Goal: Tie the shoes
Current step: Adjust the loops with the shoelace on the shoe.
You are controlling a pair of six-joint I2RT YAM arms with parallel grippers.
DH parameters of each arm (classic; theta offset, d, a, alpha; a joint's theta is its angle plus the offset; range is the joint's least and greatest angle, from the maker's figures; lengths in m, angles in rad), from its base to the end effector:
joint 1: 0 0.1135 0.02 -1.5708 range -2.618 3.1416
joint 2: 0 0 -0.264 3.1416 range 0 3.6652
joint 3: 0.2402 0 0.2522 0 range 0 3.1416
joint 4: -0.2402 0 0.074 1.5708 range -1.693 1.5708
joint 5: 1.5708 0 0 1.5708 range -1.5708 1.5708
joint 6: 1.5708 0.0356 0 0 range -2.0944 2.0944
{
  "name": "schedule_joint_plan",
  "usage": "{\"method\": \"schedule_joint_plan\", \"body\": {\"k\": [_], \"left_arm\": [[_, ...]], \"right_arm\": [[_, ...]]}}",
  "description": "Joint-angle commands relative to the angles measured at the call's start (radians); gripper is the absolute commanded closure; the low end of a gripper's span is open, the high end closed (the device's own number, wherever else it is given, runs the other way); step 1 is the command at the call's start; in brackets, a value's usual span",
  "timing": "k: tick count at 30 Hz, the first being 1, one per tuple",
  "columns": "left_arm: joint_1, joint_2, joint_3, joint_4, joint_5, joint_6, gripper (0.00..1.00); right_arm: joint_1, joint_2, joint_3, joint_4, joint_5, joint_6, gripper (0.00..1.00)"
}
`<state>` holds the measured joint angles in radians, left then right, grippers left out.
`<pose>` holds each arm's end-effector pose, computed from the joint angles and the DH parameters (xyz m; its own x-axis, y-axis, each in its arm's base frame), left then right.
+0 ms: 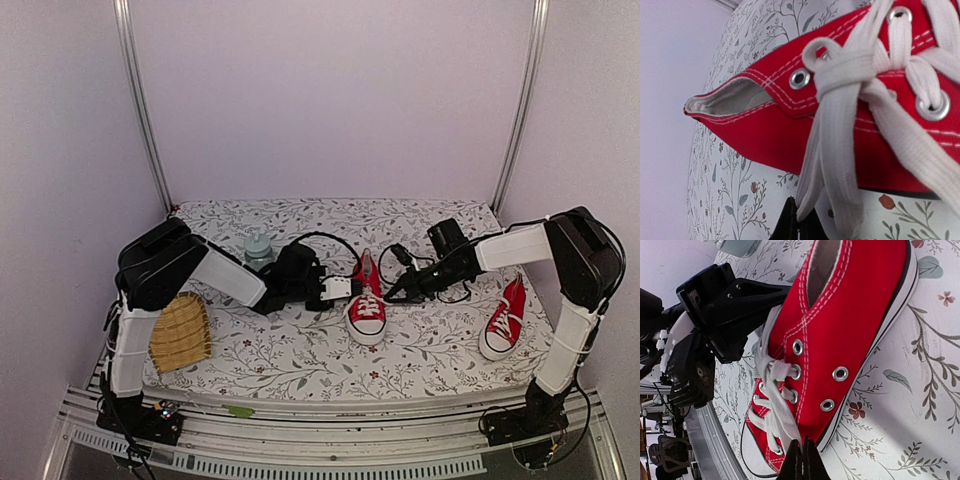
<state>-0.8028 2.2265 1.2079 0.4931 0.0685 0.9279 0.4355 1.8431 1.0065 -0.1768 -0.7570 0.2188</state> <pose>0.3145 -0.3292 0.0907 0.3984 0.7369 -0.5461 0.7338 0.1012 0.6718 0.3093 0.1709 0.1414 -0.8891 -0.2397 -0.3899 -0.4538 0.5715 0.6837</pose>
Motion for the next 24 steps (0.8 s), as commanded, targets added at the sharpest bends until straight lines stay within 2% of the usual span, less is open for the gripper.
{"method": "schedule_joint_plan", "body": {"k": [1,22,23,24], "left_arm": [[0.007,-0.013,-0.019,0.028,-0.025,-0.048,1.00],[0.019,-0.028,-0.034,-0.028,0.000,-0.022,1.00],[0.016,-0.037,-0.039,-0.033,0.020,-0.016,1.00],[0.012,-0.048,-0.043,-0.033,0.038,-0.012,1.00]], "right_arm": [[-0.011,-0.026,-0.024,-0.023,0.031,-0.023,0.99],[-0.033,0.037,-0.033,-0.028,0.044,-0.058,0.99],[-0.034,0.035,-0.024,-0.033,0.040,-0.061,0.98],[-0.034,0.031,-0.016,-0.034,0.039,-0.066,0.93]]}}
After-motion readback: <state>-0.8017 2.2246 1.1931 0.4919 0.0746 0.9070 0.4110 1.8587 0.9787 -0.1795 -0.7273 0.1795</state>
